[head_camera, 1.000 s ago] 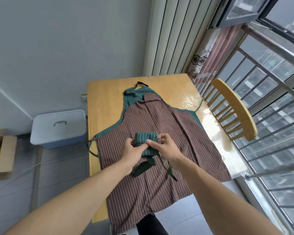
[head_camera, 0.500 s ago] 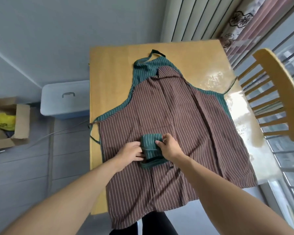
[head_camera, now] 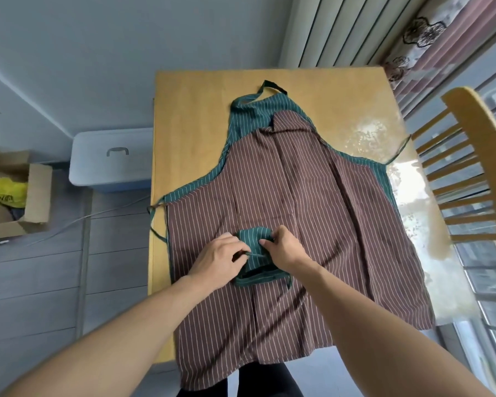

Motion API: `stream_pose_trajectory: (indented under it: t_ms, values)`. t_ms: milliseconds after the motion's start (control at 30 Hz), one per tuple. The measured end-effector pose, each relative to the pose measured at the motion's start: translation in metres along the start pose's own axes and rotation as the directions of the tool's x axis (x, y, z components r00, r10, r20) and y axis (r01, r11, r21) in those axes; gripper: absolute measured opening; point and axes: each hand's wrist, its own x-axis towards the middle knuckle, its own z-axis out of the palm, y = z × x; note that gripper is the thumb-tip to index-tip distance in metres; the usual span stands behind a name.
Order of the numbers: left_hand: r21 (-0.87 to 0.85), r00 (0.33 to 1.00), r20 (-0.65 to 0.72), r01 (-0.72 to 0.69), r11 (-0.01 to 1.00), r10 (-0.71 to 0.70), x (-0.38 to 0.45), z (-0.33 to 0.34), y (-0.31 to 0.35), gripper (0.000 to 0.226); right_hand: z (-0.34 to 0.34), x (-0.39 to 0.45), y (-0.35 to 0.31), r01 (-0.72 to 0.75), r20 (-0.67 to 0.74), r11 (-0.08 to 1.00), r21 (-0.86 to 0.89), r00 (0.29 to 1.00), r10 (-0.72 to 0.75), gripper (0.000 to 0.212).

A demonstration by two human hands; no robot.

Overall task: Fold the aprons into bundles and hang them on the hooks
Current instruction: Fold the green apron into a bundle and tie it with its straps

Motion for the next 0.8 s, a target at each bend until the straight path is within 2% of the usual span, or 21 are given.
stream_pose_trajectory:
  t_ms: [67, 133, 200, 233, 300, 400, 433, 500, 567, 633, 700, 767, 800]
  values:
    - [-0.064, 0.999, -0.037, -0.026, 0.998, 0.023, 0.005, 0.001, 0.010, 0.011, -0.001, 0.001, -0.002, -0.020, 0.005, 1.000, -0.002, 1.000, 0.020, 0.025]
    - [-0.217, 0.983, -0.028, 0.171, 0.961, -0.181, 0.011, 0.003, 0.027, 0.012, -0.004, 0.002, -0.002, -0.022, 0.059, 0.999, 0.042, 0.998, 0.020, 0.022]
    - [-0.348, 0.903, 0.003, 0.404, 0.846, -0.429, 0.018, 0.009, 0.036, 0.027, -0.017, 0.000, -0.002, -0.085, 0.224, 0.961, 0.264, 0.974, 0.025, 0.019]
    - [-0.359, 0.877, 0.004, 0.450, 0.818, -0.481, 0.021, 0.011, 0.036, 0.034, -0.026, -0.004, -0.001, -0.151, 0.335, 0.908, 0.391, 0.942, 0.012, 0.019]
    - [-0.348, 0.855, 0.020, 0.491, 0.798, -0.517, 0.027, 0.011, 0.037, 0.039, -0.045, -0.010, 0.005, -0.267, 0.475, 0.810, 0.522, 0.880, -0.017, 0.026]
    - [-0.314, 0.851, 0.083, 0.516, 0.797, -0.518, 0.039, 0.007, 0.038, 0.042, -0.063, -0.018, 0.015, -0.260, 0.478, 0.795, 0.548, 0.877, -0.042, 0.025]
    - [-0.280, 0.860, 0.104, 0.508, 0.815, -0.500, 0.041, 0.007, 0.039, 0.040, -0.063, -0.020, 0.016, -0.189, 0.436, 0.843, 0.504, 0.898, -0.059, 0.020]
    - [-0.213, 0.875, 0.126, 0.483, 0.849, -0.467, 0.041, 0.007, 0.040, 0.035, -0.064, -0.025, 0.013, 0.040, 0.299, 0.961, 0.275, 0.946, -0.125, 0.015]
    - [-0.224, 0.878, 0.141, 0.478, 0.850, -0.457, 0.039, 0.011, 0.039, 0.030, -0.063, -0.030, 0.010, 0.216, 0.172, 0.976, -0.016, 0.962, -0.210, 0.015]
    - [-0.277, 0.884, 0.146, 0.467, 0.840, -0.444, 0.034, 0.013, 0.041, 0.022, -0.060, -0.034, 0.007, 0.331, 0.066, 0.918, -0.217, 0.944, -0.324, 0.017]
    - [-0.283, 0.895, 0.153, 0.447, 0.849, -0.420, 0.031, 0.019, 0.041, 0.027, -0.057, -0.036, 0.006, 0.478, -0.006, 0.785, -0.395, 0.853, -0.522, 0.019]
    - [-0.299, 0.888, 0.191, 0.458, 0.837, -0.418, 0.030, 0.020, 0.039, 0.027, -0.055, -0.030, 0.008, 0.570, 0.024, 0.605, -0.556, 0.738, -0.674, 0.019]
    - [-0.321, 0.877, 0.227, 0.479, 0.817, -0.425, 0.031, 0.019, 0.039, 0.025, -0.055, -0.027, 0.007, 0.578, 0.046, 0.568, -0.586, 0.724, -0.688, 0.018]
